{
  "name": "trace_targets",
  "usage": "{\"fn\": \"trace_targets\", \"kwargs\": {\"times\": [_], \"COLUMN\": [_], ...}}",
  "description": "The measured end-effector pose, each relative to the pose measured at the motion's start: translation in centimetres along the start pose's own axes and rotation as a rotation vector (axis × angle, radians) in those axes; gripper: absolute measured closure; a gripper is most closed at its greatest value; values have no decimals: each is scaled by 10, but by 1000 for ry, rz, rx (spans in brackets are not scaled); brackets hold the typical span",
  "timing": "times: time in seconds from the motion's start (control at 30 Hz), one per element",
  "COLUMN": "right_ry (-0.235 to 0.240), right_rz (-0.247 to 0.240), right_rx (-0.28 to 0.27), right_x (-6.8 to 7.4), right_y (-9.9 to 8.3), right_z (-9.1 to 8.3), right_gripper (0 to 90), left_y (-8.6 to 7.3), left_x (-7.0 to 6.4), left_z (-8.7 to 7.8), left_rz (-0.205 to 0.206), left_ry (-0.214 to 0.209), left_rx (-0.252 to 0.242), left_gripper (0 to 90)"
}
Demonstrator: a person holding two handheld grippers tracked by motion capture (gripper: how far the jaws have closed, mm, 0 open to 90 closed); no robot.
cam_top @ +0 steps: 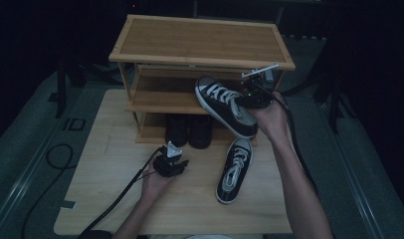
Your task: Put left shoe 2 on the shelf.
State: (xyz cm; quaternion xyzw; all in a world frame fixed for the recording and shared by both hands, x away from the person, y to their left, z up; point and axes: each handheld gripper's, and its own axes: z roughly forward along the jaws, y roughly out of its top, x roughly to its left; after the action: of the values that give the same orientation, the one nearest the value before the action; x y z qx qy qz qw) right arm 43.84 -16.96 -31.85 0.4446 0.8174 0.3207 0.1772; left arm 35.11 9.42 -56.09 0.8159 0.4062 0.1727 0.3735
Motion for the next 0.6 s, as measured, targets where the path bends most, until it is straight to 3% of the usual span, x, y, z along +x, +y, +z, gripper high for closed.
{"fn": "trace_targets", "kwargs": {"times": [0.3, 0.6], "right_ry": [-8, 14], "right_rz": [20, 39], "right_rx": [-23, -39], "right_x": [3, 3], "right_y": [2, 1], "right_z": [6, 5], "right_gripper": [879, 847], "left_y": [0, 0], "left_x": [0, 0], "left_z": [0, 0], "left_rz": [0, 0], "left_ry": [0, 0], "left_rx": [0, 0], "left_gripper": [597, 597]}}
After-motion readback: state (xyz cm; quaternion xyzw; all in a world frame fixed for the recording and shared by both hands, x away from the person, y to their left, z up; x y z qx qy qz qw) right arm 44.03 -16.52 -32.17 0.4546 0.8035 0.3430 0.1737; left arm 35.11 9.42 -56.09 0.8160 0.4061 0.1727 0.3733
